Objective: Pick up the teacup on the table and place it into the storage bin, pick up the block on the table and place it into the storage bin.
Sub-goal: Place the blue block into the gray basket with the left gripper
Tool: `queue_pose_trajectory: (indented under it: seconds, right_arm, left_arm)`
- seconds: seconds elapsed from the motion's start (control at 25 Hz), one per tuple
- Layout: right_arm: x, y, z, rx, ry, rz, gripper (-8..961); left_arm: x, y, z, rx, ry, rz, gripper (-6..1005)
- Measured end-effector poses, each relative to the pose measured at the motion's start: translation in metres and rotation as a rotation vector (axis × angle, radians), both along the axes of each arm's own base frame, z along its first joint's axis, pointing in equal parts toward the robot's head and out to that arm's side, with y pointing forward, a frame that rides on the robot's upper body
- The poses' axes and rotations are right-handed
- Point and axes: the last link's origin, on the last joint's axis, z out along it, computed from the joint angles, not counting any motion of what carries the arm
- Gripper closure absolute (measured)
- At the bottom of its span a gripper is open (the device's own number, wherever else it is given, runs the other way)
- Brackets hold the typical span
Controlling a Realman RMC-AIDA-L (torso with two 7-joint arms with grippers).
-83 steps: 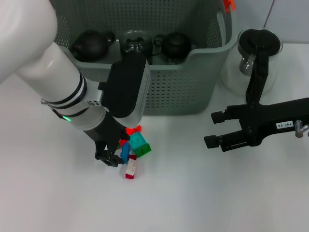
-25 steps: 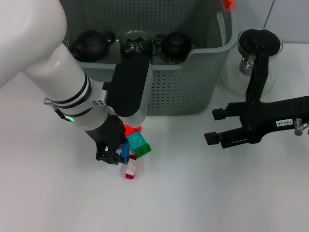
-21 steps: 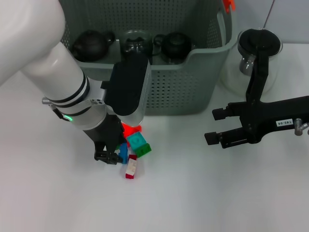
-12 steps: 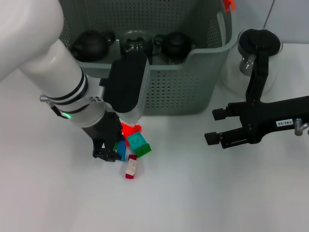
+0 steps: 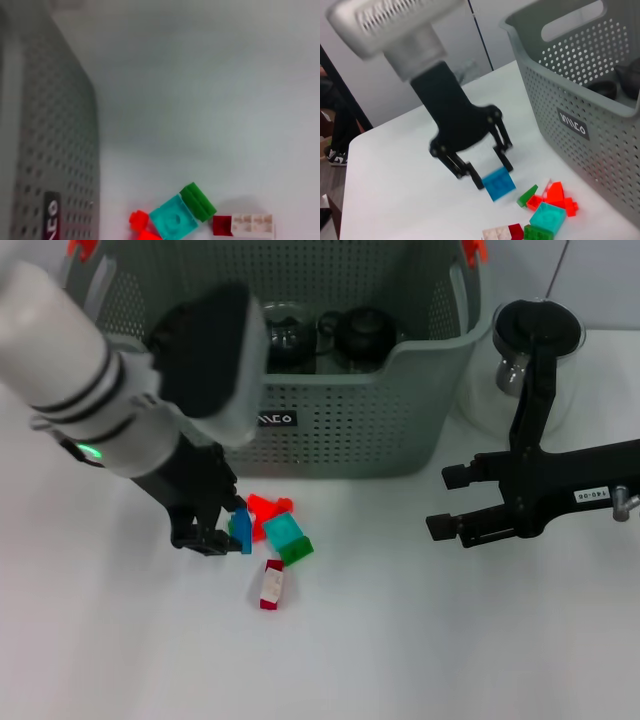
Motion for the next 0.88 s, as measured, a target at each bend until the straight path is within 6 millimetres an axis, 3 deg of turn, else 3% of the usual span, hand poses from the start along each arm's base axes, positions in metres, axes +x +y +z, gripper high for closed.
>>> queue_pose_trajectory:
  seconds: [0.4,0.56,0.72,0.88]
  right_arm:
    - [0.001,0.001,0.008,-0.009,-0.008,0.006,37]
    - [0.001,0.000,0.009,-0.016,-0.007,0.010,37]
    - [0.001,-0.001,0.011,-0.024,-0.008,0.012,38]
    - [0.002,-0.002,0.012,-0.027,-0.007,0.016,38]
  left_arm:
    - [0.020,-0.023,0.069,0.069,-0.318,0.062,551]
    - [0.036,-0.028,0.092,0.084,-0.484,0.044,548]
    - [0.056,-0.021,0.105,0.117,-0.579,0.028,545]
    - [0.071,0.007,0.109,0.215,-0.628,0.057,542]
